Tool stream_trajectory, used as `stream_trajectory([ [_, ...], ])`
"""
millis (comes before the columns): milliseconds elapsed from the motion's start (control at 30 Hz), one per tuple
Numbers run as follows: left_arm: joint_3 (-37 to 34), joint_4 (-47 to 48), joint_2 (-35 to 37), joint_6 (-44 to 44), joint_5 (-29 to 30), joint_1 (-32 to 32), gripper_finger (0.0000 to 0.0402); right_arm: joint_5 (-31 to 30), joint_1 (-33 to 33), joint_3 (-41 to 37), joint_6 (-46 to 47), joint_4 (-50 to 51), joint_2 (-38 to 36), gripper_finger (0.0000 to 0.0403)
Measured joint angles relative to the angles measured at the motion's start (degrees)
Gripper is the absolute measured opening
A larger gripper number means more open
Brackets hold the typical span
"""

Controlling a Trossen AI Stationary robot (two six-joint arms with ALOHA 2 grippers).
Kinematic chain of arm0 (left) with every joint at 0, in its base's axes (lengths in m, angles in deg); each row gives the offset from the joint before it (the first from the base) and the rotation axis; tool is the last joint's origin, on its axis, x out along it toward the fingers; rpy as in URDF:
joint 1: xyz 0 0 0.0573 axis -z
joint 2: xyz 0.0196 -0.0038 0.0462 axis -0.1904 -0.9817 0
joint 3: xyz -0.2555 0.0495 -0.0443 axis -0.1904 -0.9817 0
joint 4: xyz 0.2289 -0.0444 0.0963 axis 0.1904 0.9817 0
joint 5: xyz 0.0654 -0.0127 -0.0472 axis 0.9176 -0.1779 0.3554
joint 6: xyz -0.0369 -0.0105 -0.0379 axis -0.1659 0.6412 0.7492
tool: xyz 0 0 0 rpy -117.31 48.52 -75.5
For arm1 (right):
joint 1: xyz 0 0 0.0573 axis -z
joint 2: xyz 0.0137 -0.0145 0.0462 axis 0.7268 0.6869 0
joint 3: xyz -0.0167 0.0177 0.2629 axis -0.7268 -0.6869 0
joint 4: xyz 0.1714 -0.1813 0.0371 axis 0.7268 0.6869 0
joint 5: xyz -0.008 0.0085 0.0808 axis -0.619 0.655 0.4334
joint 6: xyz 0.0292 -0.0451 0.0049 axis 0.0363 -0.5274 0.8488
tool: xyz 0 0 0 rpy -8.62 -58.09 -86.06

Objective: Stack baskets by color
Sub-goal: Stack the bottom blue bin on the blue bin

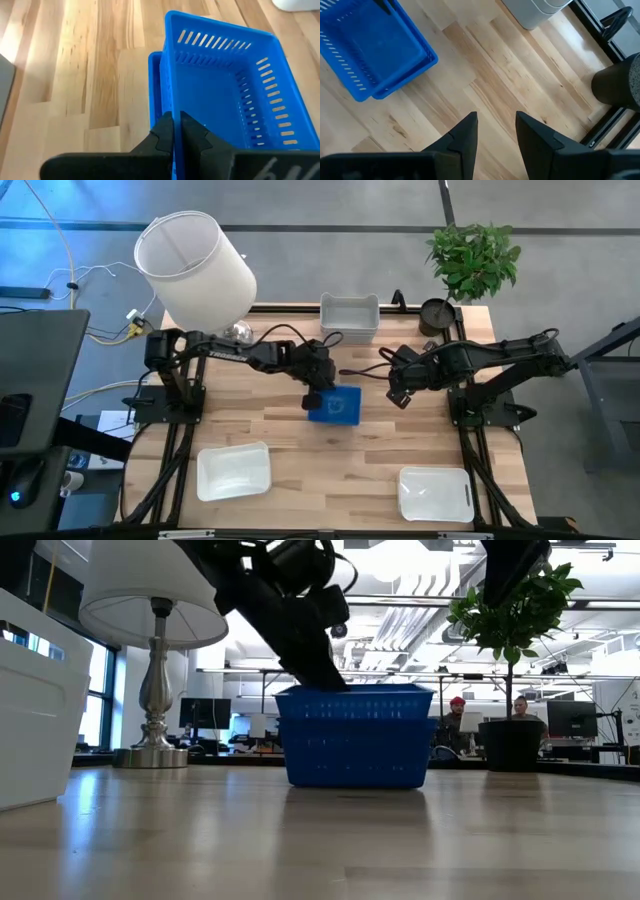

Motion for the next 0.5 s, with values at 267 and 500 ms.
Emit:
stream_trajectory([
  [267, 0.0, -0.3, -1.0, 1.3, 0.8, 0.0, 0.0021, 1.6, 0.0, 0.0, 0.0, 0.0, 0.0, 0.0119],
  [500, 0.0, -0.4, -1.0, 0.7, 0.0, 0.0, 0.0084, 8.2, -0.7, 0.0, 0.0, -0.1, 0.0, 0.0119],
])
